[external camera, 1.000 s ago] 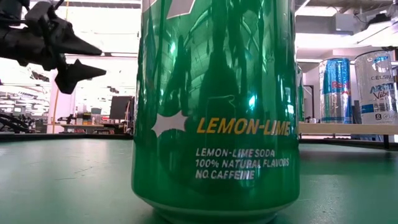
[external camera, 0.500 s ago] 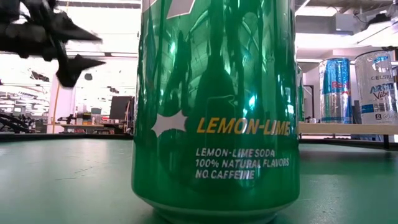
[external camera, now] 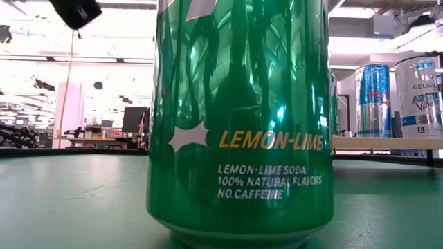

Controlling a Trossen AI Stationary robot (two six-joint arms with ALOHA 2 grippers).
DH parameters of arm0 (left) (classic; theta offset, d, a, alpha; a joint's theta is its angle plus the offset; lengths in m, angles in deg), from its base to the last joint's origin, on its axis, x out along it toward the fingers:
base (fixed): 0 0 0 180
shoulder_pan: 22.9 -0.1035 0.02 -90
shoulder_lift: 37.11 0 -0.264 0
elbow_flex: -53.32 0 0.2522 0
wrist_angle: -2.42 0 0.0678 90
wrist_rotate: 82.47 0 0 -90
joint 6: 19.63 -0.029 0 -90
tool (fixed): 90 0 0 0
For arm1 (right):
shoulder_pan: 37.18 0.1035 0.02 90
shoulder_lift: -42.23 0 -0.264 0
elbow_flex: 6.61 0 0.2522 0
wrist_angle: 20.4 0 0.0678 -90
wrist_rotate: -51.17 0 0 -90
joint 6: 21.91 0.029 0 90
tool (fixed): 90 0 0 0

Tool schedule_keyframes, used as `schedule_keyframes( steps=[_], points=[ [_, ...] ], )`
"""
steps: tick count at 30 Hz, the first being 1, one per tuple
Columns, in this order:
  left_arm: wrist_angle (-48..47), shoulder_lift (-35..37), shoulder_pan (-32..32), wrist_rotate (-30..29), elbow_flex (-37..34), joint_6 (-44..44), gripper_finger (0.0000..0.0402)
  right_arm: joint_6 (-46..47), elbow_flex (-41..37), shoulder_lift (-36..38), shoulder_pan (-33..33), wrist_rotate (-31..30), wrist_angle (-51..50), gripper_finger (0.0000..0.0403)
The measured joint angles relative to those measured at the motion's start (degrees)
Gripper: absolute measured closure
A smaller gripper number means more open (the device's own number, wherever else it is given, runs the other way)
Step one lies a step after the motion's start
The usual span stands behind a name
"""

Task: Place canned beverage on shelf
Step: Put the orange soda can on the shelf

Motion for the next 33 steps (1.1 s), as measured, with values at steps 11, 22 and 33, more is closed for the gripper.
schedule_keyframes(
  steps=[11,22,33],
  points=[
    [-24.2,-25.2,29.9,-14.2,24.4,17.7,0.0166,-1.0,0.1,-0.5,-1.6,-0.6,0.9,0.0058],
    [-31.8,-34.9,43.9,-13.6,31.0,32.5,0.0166,-0.6,0.1,-0.5,-2.2,-0.6,2.8,0.0058],
    [-32.9,-41.2,44.6,-8.5,29.8,22.3,0.0166,-0.5,0.1,-0.5,-2.1,-0.7,3.2,0.0058]
  ],
)
